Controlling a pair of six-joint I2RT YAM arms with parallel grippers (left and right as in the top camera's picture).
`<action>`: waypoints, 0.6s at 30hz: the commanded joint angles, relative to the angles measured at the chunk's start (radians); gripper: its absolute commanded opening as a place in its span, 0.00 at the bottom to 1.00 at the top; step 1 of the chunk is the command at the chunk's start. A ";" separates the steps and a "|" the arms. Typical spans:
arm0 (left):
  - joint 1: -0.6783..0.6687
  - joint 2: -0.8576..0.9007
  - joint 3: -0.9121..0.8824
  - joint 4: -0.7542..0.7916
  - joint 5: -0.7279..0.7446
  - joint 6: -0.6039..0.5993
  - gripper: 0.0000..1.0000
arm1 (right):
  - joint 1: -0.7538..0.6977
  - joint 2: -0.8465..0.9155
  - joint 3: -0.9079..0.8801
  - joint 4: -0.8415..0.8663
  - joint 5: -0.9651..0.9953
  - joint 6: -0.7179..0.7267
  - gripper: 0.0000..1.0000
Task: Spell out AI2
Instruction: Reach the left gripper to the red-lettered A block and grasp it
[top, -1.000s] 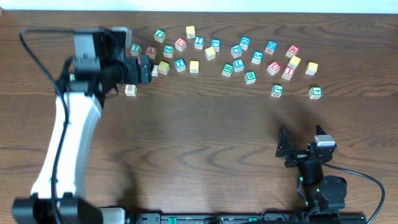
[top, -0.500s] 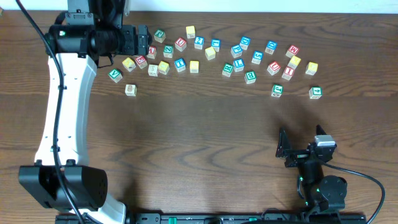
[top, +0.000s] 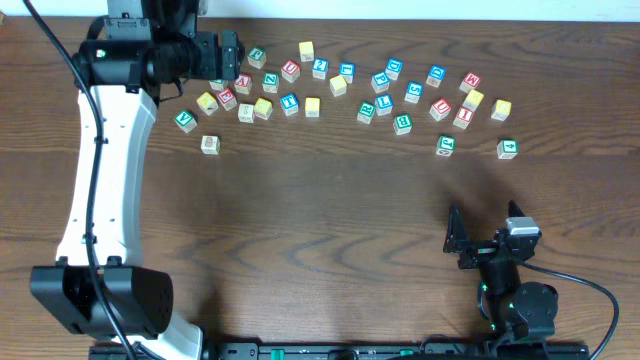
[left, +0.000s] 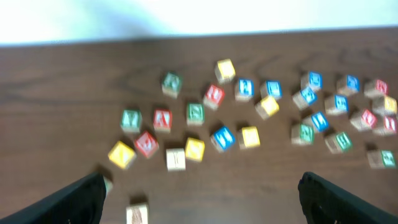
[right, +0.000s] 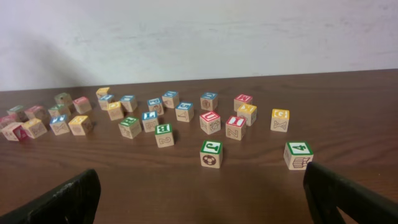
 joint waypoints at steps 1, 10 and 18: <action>-0.004 0.042 0.019 0.047 -0.117 -0.026 0.98 | -0.008 -0.002 -0.002 -0.004 -0.003 0.010 0.99; -0.018 0.229 0.019 0.206 -0.219 -0.003 0.98 | -0.008 -0.002 -0.002 -0.004 -0.003 0.010 0.99; -0.076 0.377 0.019 0.303 -0.268 0.023 0.83 | -0.008 -0.002 -0.002 -0.004 -0.003 0.010 0.99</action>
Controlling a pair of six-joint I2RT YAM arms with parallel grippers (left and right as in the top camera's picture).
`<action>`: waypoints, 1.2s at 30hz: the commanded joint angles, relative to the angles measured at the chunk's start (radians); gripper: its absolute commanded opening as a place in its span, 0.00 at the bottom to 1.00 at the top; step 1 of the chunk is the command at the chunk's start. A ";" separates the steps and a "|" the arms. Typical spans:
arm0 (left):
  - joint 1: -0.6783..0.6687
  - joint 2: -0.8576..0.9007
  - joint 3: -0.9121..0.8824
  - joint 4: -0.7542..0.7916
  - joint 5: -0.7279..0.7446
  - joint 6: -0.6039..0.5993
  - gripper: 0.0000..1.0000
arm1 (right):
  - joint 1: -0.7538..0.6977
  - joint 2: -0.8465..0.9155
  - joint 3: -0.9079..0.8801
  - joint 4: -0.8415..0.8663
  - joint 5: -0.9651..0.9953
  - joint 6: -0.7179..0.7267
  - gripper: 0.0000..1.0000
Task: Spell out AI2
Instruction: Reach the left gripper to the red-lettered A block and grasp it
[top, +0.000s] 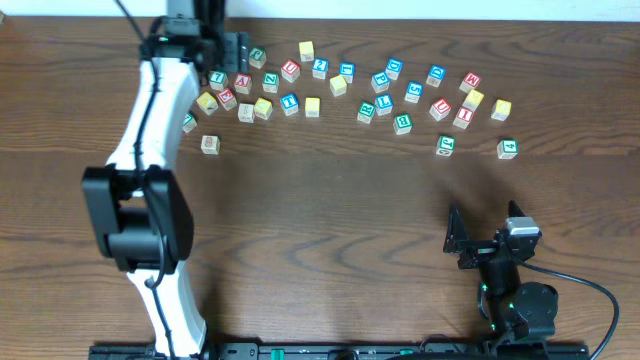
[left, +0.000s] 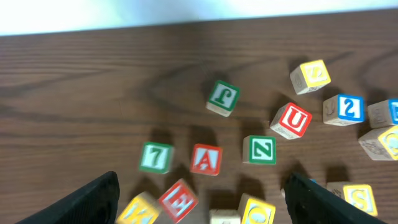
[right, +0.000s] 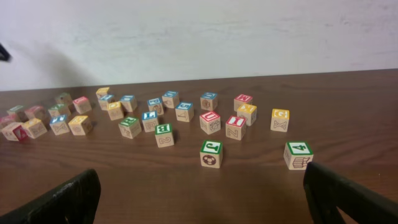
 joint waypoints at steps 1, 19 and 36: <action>-0.028 0.043 0.016 0.027 -0.058 0.018 0.82 | -0.008 -0.002 -0.002 -0.004 -0.003 0.010 0.99; -0.049 0.157 0.016 0.100 -0.150 -0.064 0.61 | -0.008 -0.002 -0.002 -0.004 -0.003 0.010 0.99; -0.047 0.243 0.016 0.134 -0.150 -0.061 0.60 | -0.008 -0.002 -0.002 -0.004 -0.003 0.010 0.99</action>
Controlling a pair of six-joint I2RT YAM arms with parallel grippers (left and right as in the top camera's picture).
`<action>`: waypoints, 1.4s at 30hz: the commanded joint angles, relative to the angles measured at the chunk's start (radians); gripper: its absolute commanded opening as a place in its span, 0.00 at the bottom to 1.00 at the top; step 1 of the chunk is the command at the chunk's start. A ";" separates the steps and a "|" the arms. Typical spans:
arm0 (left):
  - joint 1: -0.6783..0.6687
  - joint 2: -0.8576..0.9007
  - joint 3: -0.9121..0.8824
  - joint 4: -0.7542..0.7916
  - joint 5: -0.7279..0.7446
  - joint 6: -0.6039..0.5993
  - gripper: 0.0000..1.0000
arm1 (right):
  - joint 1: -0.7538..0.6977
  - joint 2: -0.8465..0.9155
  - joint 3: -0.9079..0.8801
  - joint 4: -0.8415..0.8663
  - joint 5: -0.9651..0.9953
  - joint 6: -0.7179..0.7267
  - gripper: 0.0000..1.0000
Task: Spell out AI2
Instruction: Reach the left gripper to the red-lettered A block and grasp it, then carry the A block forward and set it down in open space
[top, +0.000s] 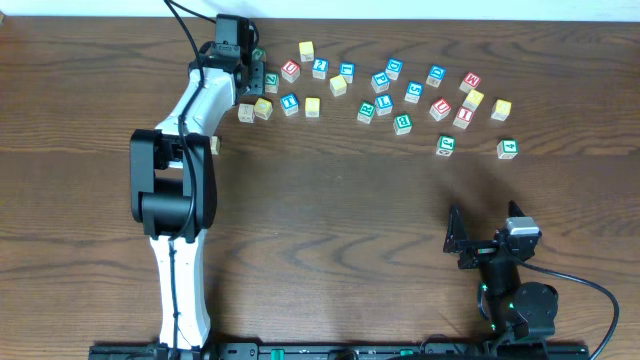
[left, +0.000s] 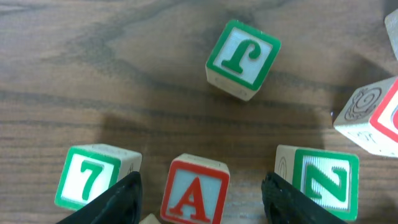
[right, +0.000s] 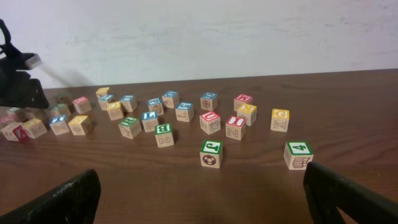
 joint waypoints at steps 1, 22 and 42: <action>0.006 0.014 0.016 0.011 -0.013 -0.004 0.60 | -0.008 -0.002 -0.002 -0.004 -0.003 0.010 0.99; 0.006 0.047 0.016 0.013 -0.013 -0.011 0.38 | -0.008 -0.002 -0.002 -0.004 -0.003 0.010 0.99; 0.006 -0.075 0.016 -0.023 -0.013 -0.058 0.30 | -0.008 -0.002 -0.002 -0.004 -0.003 0.010 0.99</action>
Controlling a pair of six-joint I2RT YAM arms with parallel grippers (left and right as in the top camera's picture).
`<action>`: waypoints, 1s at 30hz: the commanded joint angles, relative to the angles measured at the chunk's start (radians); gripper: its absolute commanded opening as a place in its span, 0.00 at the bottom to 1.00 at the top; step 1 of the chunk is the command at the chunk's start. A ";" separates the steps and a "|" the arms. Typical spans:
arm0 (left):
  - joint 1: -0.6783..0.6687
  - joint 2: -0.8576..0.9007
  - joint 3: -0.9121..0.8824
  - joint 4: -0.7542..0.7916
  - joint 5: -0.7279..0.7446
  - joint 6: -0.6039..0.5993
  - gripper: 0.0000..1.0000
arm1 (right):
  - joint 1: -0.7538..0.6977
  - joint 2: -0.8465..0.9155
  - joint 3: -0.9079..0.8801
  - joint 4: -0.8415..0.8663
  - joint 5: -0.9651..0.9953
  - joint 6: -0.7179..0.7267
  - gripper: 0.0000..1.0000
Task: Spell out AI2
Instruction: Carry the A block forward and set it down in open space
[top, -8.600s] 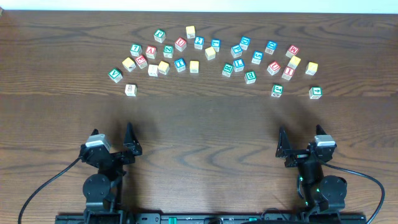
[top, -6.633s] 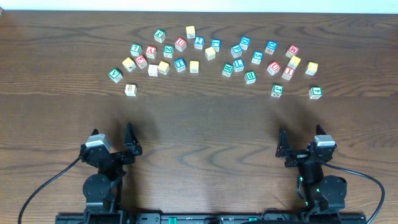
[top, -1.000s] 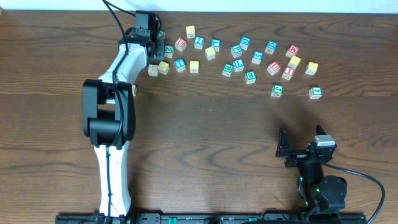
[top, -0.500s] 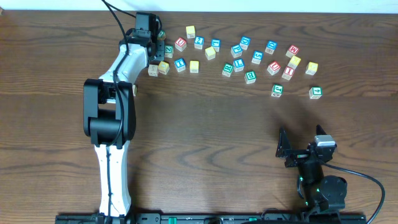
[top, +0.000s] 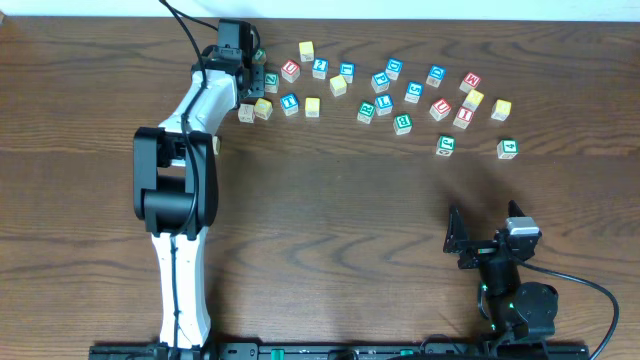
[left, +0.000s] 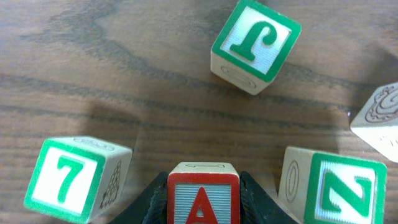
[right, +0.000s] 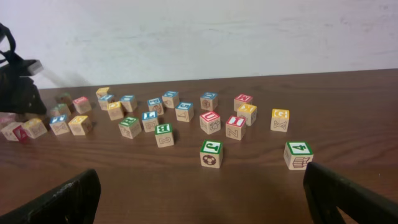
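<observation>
The red A block (left: 203, 198) sits on the table at the left end of the block row, and my left gripper (left: 203, 204) is shut on it, both fingers pressed to its sides. In the overhead view the left gripper (top: 241, 70) covers that block. A blue 2 block (top: 320, 66) lies further right in the row. The red I block (top: 462, 116) is near the right end and shows as the red I block (right: 236, 126) in the right wrist view. My right gripper (right: 202, 205) rests open and holds nothing, at the near right of the table, the right gripper (top: 482, 234).
A green 7 block (left: 74, 177), a green N block (left: 339, 190) and a green J block (left: 256, 43) crowd close round the A. Several more letter blocks run along the back of the table. A green J block (right: 211, 153) and a green 4 block (right: 298, 155) lie nearest the right gripper.
The left gripper's fingers stood apart on either side of the A block; now they are shut against it, and the wrist camera sits slightly nearer. The right arm has not moved.
The left gripper was open and high over the left end of the block row. Then it was lower, with the A block between its fingers in view. Then it was down astride the A, and now it is shut on it. The right arm stayed still.
</observation>
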 joint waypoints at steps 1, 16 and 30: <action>0.005 -0.116 0.016 -0.022 -0.012 -0.006 0.30 | -0.008 -0.002 -0.002 -0.004 -0.003 0.010 0.99; -0.119 -0.451 0.016 -0.399 -0.007 -0.119 0.29 | -0.008 -0.002 -0.002 -0.004 -0.003 0.010 0.99; -0.292 -0.427 -0.110 -0.620 -0.007 -0.308 0.30 | -0.008 -0.002 -0.002 -0.004 -0.003 0.010 0.99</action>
